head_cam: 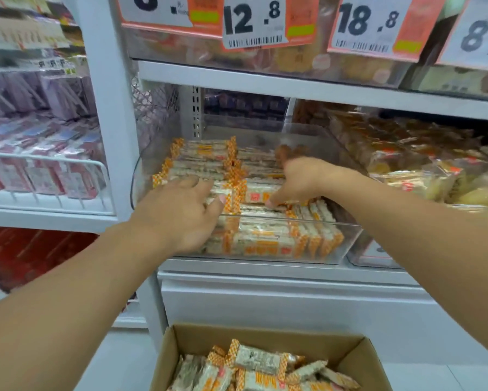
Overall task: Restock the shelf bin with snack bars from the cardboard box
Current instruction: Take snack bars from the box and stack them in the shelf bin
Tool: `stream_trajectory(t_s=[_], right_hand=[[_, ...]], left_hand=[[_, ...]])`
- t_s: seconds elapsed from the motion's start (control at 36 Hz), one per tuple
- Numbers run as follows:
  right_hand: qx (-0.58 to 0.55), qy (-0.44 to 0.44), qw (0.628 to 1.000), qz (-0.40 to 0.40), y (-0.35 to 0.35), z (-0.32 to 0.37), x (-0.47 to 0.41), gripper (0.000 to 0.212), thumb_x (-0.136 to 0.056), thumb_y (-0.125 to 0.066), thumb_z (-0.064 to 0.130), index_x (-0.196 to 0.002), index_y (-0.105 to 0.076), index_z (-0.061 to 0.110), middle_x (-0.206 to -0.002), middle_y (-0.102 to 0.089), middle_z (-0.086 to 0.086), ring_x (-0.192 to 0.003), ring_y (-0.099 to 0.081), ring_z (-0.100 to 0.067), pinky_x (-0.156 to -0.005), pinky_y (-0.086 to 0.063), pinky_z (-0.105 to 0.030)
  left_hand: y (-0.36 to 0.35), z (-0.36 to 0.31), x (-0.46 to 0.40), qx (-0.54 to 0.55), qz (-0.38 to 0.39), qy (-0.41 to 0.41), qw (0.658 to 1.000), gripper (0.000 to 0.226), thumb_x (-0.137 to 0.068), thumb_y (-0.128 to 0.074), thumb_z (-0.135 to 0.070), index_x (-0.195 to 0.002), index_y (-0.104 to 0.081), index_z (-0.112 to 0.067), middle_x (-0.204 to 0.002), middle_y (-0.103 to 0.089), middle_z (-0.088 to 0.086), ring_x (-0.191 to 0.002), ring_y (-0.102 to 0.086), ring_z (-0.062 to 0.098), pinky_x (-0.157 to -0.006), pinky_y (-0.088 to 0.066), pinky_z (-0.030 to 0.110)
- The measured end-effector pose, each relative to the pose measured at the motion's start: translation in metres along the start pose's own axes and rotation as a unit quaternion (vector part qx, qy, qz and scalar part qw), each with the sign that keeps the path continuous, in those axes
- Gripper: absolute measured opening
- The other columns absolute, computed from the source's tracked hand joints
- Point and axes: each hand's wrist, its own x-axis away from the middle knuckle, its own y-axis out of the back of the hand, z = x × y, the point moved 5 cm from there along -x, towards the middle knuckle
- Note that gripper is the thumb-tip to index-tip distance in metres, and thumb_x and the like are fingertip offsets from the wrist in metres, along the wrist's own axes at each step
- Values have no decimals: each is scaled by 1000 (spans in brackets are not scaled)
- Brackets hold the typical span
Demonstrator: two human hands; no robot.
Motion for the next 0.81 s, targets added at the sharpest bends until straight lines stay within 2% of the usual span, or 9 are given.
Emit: stream_trajectory(t_s=[0.06, 0.14, 0.28, 0.39, 0.47, 0.58, 0.67, 0.75, 0.81], right_hand=[[-31, 1, 999, -18, -7, -3, -2, 128, -74, -77, 63, -160, 4, 14, -166, -11, -13, -150, -20, -32, -113, -37, -39], [-117, 11, 993, -16, -14, -8, -7, 134, -69, -83, 60, -160, 8, 24, -168, 3, -3, -154, -10, -26, -118, -30, -36], [-275, 33, 960, -39, -14, -4, -9, 132, -67, -90, 46, -161, 0, 25, -168, -7, 4, -152, -16, -18, -117, -26, -28], [-366, 2, 924, -113, -21, 6, -15, 121, -62, -80, 72, -159, -16, 36, -164, -23, 10, -148, -29, -17, -119, -32, -38], [-389, -21, 914, -112, -22, 9, -19, 99, -77, -50, 86, -158, -17, 40, -164, -24, 12, -147, -33, -21, -120, -27, -45], [-388, -46, 914, -113, -11, 6, -22, 71, -101, -29, 65, -159, -22, 25, -165, -24, 3, -148, -29, -23, -116, -24, -38], [-361, -113, 912, -159, -7, -5, -25, 68, -104, -24, 60, -156, -30, 15, -161, -32, -7, -143, -36, -29, -105, -32, -35], [-380, -156, 898, -156, -11, -8, -31, 69, -105, -20, 57, -153, -34, 10, -154, -40, -11, -137, -42, -32, -99, -34, -34], [-418, -167, 881, -145, -15, -5, -36, 69, -105, -20, 58, -152, -35, 11, -153, -43, -11, -137, -43, -32, -107, -33, -35]], left_hand=[[-1, 1, 0, -6, 1, -4, 1000, 67, -100, -17, -55, -157, -27, -22, -163, -27, 5, -151, -20, 24, -121, -21, 46], [-3, 1, 2, -21, 0, 2, 1000, 65, -102, -15, -56, -159, -21, -25, -166, -19, 1, -154, -11, 20, -124, -12, 46], [-3, 0, 6, -13, -3, -5, 1000, 65, -102, -15, -56, -159, -20, -25, -167, -18, 0, -154, -11, 18, -124, -10, 44], [-1, 2, 9, -7, -6, -15, 1000, 69, -99, -13, -58, -159, -21, -25, -166, -20, -1, -154, -13, 17, -124, -12, 44], [-2, 2, 9, -8, -4, -12, 1000, 67, -101, -14, -57, -159, -21, -25, -166, -19, -1, -154, -12, 17, -125, -11, 43], [-2, 0, 8, -11, -7, -7, 1000, 66, -102, -14, -56, -160, -21, -26, -167, -18, -1, -154, -12, 18, -125, -11, 42], [-3, 0, 7, -12, -10, -4, 1000, 64, -103, -15, -54, -159, -20, -26, -167, -18, -1, -154, -12, 19, -125, -11, 42], [-3, 0, 7, -13, -14, -5, 1000, 64, -103, -15, -54, -159, -20, -25, -167, -18, -1, -154, -12, 18, -125, -11, 42], [-4, 0, 6, -14, -15, -6, 1000, 64, -102, -15, -53, -159, -20, -25, -167, -18, -2, -154, -12, 18, -125, -11, 42]])
